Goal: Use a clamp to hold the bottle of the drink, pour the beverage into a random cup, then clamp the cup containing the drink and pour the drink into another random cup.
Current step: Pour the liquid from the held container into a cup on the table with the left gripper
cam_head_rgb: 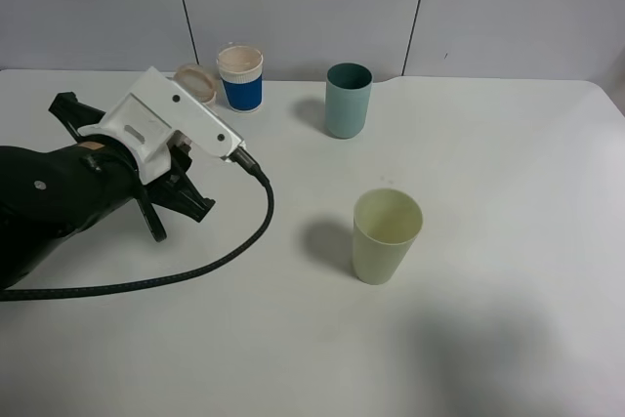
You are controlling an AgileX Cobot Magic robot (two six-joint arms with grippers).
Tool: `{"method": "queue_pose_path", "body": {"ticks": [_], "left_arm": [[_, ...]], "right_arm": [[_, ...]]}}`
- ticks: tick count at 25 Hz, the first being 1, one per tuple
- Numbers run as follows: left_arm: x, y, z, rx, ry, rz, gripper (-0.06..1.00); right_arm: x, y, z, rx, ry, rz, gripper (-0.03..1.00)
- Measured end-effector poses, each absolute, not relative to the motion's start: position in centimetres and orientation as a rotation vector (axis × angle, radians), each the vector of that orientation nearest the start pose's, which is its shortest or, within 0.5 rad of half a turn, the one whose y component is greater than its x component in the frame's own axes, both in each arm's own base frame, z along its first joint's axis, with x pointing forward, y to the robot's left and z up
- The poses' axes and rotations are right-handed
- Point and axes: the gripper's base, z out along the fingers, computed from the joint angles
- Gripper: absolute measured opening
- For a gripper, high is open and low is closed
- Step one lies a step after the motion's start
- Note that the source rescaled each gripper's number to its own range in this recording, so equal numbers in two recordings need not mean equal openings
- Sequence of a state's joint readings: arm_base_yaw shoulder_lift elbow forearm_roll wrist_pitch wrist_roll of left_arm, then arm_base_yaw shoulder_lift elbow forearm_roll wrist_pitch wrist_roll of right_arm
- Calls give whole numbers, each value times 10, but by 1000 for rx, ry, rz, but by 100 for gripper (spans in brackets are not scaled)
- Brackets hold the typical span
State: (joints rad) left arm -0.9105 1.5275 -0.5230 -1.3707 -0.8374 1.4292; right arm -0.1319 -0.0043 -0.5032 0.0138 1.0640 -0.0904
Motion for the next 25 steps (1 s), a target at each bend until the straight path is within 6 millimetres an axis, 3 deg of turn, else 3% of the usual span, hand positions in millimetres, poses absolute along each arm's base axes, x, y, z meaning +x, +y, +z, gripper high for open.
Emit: {"method": "queue_pose_path", "body": {"ticks": [11, 25], "left_arm": [[192, -191, 206, 917, 1870, 621, 0], [183, -235, 188, 1167, 1858, 704, 0]], "right_arm": [[-6, 2, 278, 42, 2042, -123, 59], [-6, 2, 278, 42, 2042, -123, 59]]}}
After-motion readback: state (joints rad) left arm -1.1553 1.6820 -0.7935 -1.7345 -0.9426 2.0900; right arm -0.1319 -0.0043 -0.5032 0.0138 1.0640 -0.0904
